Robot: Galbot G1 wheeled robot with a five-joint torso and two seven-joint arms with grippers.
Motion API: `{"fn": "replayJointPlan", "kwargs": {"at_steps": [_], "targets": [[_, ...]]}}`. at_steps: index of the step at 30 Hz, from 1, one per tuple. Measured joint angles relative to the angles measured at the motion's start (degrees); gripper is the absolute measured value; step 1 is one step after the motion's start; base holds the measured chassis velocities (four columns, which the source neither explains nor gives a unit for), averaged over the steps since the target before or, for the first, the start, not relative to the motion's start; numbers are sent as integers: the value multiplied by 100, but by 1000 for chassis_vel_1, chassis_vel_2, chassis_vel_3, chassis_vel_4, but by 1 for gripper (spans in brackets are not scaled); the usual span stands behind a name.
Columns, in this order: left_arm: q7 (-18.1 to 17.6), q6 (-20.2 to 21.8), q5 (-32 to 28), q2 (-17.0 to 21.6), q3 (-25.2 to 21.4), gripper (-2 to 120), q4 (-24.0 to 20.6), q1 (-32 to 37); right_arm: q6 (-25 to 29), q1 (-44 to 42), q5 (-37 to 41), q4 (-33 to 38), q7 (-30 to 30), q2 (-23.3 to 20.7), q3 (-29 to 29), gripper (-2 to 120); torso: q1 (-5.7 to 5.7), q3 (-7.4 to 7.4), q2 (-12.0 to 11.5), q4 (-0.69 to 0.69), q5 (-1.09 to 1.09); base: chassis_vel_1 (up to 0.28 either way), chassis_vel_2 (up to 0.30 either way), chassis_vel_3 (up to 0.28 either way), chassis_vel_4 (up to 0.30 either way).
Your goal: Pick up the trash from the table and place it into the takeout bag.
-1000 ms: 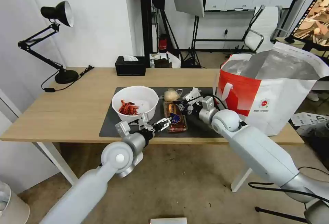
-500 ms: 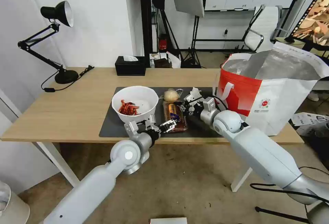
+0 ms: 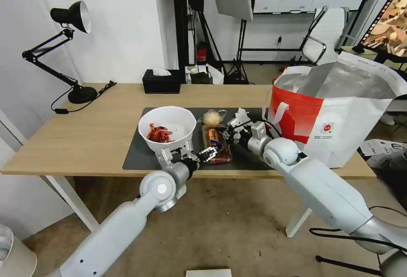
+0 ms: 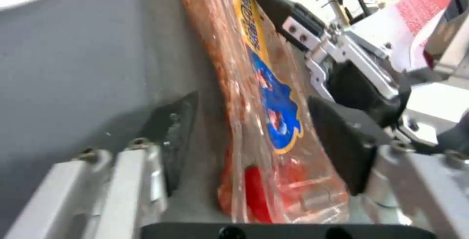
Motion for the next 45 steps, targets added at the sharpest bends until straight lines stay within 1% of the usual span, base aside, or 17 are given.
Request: {"fn": "replayJointPlan", "kwargs": {"at_steps": [1,7,12,13,16,17,22,25,26,29,30,34,36,39,41,43,45], "targets": [[0,0,0,0,0,57,0,0,0,0,0,0,0,0,0,0,0,0,0,0,0,0,0,0,0],[11,-9,-20,38,-24,31,1,-22,5,-80,1,75,5,-21,26,0,0,0,0,0,0,0,0,0,0],[11,-16,-20,19,-18,19,-5,-10,5,-111,3,105,5,-35,48,0,0,0,0,0,0,0,0,0,0],[12,-22,-18,6,-12,11,-5,-8,5,-128,6,125,4,-48,62,0,0,0,0,0,0,0,0,0,0],[12,-29,-17,-2,-9,6,-5,-11,5,-141,22,142,4,-63,80,0,0,0,0,0,0,0,0,0,0],[12,-34,-16,-9,-8,0,-5,-21,5,-153,87,167,2,-83,102,0,0,0,0,0,0,0,0,0,0],[13,-43,-13,0,5,0,-10,-28,4,-209,391,249,116,-95,174,0,0,0,0,0,0,0,0,0,0],[12,-90,2,25,-3,0,-146,-23,227,-377,1582,572,603,-50,386,0,1,1,-1,0,0,0,0,0,0],[11,-134,43,52,-43,0,-305,-13,513,-553,2462,928,944,2,645,0,1,1,-1,2,0,0,0,0,0],[6,-177,111,97,-119,0,-534,-2,813,-772,3011,1356,1104,18,966,4,0,0,0,2,-1,0,0,0,0],[-7,-209,155,142,-226,0,-741,8,1086,-1043,3236,1793,1214,-11,1254,10,-1,-1,1,1,-2,0,0,0,0],[-15,-248,242,220,-389,0,-957,32,1314,-1404,3237,2251,1316,-126,1536,18,-1,-1,1,0,1,0,0,0,0],[-16,-324,461,380,-675,0,-1163,19,1573,-2103,2791,2809,1363,-381,2019,32,-1,-1,1,0,1,0,0,0,0],[8,-384,639,490,-797,0,-1178,-62,1655,-2480,2524,3061,1360,-493,2307,38,-1,-1,1,1,0,0,0,0,0],[104,-430,776,688,-978,0,-1093,-387,1688,-3298,2054,3550,1346,-687,2777,50,-1,-1,1,0,0,0,0,0,0],[124,-437,779,743,-991,0,-1050,-601,1688,-3571,1820,3675,1333,-740,2911,55,-1,-1,1,1,0,0,0,0,0],[201,-442,802,821,-799,0,-917,-1186,1603,-4155,1092,3861,1383,-784,3182,65,-1,-1,1,1,-1,0,0,0,0]]}}
